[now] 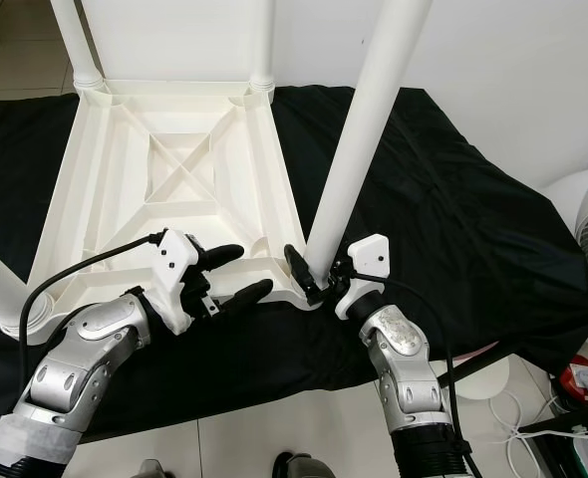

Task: Building children table

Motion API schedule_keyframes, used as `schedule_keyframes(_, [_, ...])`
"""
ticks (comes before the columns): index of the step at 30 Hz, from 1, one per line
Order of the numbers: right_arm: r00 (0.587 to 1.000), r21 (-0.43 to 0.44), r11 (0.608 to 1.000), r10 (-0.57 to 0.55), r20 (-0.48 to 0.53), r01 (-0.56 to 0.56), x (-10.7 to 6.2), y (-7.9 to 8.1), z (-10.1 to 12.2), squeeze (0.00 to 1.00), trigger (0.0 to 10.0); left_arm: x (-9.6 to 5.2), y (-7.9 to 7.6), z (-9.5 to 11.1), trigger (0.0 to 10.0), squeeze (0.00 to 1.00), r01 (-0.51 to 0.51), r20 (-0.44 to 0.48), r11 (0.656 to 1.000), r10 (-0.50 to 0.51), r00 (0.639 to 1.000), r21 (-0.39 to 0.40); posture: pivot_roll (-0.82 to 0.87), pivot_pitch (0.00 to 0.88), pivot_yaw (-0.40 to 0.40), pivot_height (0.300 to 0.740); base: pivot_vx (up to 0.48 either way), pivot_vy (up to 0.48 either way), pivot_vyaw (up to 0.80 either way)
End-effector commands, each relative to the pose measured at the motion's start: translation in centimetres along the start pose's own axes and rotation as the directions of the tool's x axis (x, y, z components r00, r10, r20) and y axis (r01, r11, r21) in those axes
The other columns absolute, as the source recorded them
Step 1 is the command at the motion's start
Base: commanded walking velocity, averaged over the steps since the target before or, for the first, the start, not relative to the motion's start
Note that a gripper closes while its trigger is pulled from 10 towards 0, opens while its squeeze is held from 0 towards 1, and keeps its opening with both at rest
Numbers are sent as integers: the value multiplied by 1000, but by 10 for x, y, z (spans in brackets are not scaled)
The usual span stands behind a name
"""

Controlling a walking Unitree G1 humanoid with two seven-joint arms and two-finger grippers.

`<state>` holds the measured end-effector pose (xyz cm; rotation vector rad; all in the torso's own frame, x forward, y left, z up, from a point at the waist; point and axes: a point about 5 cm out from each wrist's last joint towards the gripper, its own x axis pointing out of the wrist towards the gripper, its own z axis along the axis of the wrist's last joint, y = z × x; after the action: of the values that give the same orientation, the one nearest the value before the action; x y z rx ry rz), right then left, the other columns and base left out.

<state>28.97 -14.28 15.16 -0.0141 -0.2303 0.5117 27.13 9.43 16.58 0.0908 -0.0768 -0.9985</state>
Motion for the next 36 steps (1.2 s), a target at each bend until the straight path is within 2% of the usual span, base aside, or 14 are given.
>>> schedule_keyframes(1, [1000,-8,1000,4,-12,-4,-2,-4,0,0,10000,2,-3,2,10000,0,60,-2,998,-60,998,17,-2,146,-83,740,0,0,0])
schedule_keyframes(8, [1000,-22,1000,-10,-13,9,-1,-10,2,0,10000,3,3,5,10000,0,58,-3,998,-58,998,23,-4,185,-85,740,0,0,0])
schedule_keyframes(15, [1000,-31,999,-14,8,14,6,-11,6,0,10000,5,8,10,10000,0,66,5,997,-66,998,34,16,175,-53,740,0,0,0])
schedule_keyframes(22, [1000,-28,1000,10,8,-10,8,-10,5,0,10000,7,11,13,10000,0,64,11,997,-65,998,50,28,176,-58,740,0,0,0])
schedule_keyframes(25, [995,-25,994,103,-13,-104,13,-7,4,0,10000,7,8,14,10000,0,90,13,995,-91,996,46,28,165,-58,740,0,0,0])
schedule_keyframes(26, [995,-25,994,103,-13,-104,13,-7,4,0,10000,7,8,14,10000,0,90,13,995,-91,996,46,28,165,-58,740,0,0,0])
schedule_keyframes(28, [982,-34,982,186,-36,-188,16,-4,5,0,10000,5,5,14,10000,0,117,12,993,-117,993,30,27,167,-54,740,0,0,0])
schedule_keyframes(32, [966,-39,966,253,-53,-256,17,-2,6,0,10000,2,2,15,10000,0,159,9,987,-159,987,28,40,163,-56,740,0,0,0])
schedule_keyframes(36, [923,-49,924,373,-93,-378,19,-4,6,0,10000,-3,-8,15,10000,0,257,-21,966,-257,966,6,51,160,-47,740,0,0,0])
